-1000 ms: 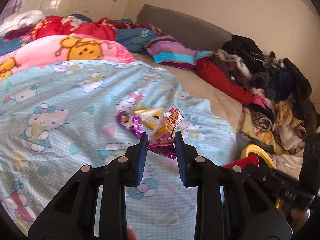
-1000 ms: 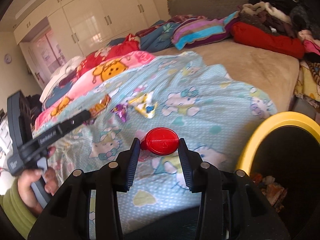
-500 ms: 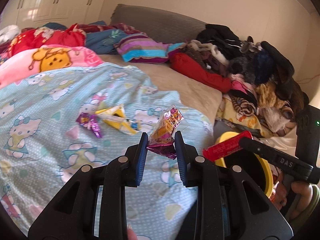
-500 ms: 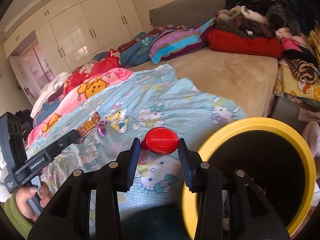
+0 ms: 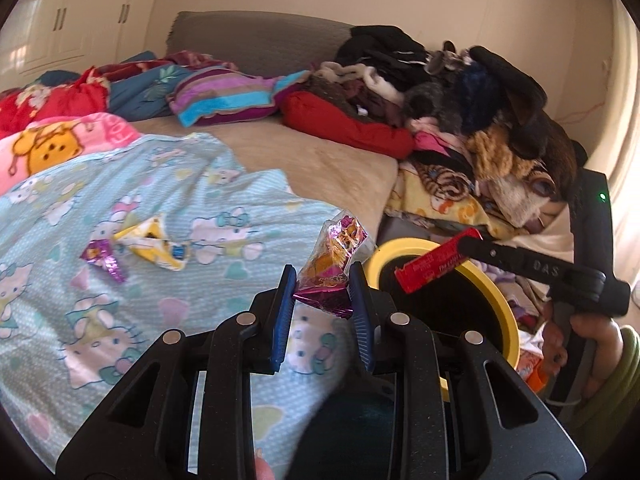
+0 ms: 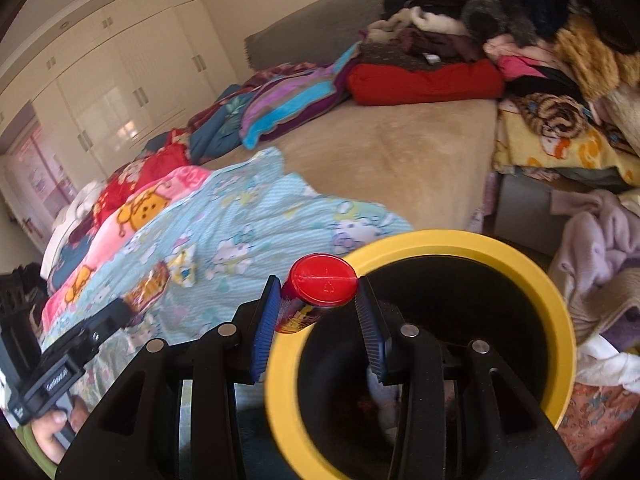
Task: Collect trash
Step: 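Carry the orange wrapper and red tube over the yellow bin and lower them in, then open both tools to drop the wrapper and tube into the bin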
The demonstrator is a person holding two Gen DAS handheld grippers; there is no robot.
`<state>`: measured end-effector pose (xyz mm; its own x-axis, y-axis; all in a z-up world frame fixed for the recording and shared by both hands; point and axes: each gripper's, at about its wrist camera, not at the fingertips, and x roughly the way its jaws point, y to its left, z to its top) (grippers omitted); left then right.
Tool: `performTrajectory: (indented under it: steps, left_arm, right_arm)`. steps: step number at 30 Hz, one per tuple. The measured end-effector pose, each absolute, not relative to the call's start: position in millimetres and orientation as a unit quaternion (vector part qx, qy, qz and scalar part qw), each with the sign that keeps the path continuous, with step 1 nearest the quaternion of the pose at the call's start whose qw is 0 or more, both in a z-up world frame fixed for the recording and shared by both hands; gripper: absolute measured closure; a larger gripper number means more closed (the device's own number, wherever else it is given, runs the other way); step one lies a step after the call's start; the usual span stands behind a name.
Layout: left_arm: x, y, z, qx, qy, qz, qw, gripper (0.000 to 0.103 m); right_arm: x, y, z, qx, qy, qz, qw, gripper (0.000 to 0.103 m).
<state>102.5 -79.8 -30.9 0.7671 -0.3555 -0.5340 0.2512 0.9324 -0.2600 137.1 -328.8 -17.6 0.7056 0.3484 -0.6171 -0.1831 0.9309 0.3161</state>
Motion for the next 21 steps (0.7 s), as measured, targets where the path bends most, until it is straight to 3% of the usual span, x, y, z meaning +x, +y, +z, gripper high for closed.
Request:
performTrajectory:
  steps: [21]
  left_arm:
    - [106,-179,-40,-0.008,0.317,-0.251,0.914,0.082]
  right_arm:
    - [143,-428,-31,0.181,0.364,0.034,0.913,0.066]
